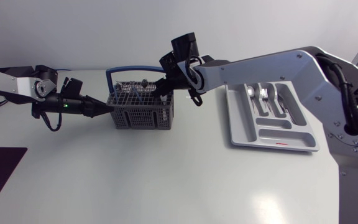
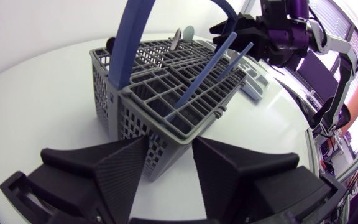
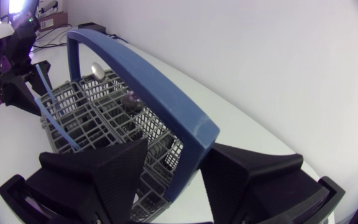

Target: Unload the cutlery basket into the drawer organizer.

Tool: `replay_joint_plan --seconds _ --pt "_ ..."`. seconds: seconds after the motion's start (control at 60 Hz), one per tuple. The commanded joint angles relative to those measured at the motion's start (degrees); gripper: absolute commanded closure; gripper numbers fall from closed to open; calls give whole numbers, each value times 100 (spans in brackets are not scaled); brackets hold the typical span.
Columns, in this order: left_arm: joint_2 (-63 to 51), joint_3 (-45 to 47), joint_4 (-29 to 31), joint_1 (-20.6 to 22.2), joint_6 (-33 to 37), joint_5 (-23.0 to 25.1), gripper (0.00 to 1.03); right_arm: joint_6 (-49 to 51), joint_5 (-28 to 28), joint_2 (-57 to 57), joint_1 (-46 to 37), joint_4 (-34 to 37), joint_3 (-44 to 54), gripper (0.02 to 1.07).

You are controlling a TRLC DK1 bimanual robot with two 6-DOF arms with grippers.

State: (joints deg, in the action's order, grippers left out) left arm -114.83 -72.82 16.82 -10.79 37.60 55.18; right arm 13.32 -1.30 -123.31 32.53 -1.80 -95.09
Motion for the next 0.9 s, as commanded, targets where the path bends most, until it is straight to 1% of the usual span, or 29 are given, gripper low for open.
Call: replay_joint_plan --seconds 0.0,0.05,0.083,0.1,0.133,0.167,0.183,0.217,0.3,0.433,0.583,0.883 --pt "-207 -128 -3 103 133 151 58 13 -72 -106 -72 -22 -98 62" --pt "-207 -128 6 85 124 151 58 -31 -37 35 -116 -13 34 61" --pt "-198 -128 6 77 124 151 58 -58 33 158 -142 13 149 55" --pt "-189 -128 6 68 124 151 58 -75 69 237 -151 22 219 50" --pt "-189 -128 6 50 124 151 58 -102 156 421 -168 40 377 36" --pt "-181 -119 6 42 115 151 58 -137 183 615 -177 75 535 20" --pt "-181 -119 6 42 115 151 58 -137 192 694 -177 92 597 14" --pt "-181 -119 6 42 115 151 58 -146 192 870 -186 101 737 9" --pt "-189 -119 6 50 115 151 58 -225 271 1186 -283 101 975 8" --pt "-189 -119 -3 129 98 151 58 -251 420 1168 -485 198 896 8" --pt "-189 -92 -21 209 72 151 58 -295 622 808 -599 295 491 8" --pt "-101 -22 -30 173 45 151 58 -401 675 219 -608 541 -194 8"
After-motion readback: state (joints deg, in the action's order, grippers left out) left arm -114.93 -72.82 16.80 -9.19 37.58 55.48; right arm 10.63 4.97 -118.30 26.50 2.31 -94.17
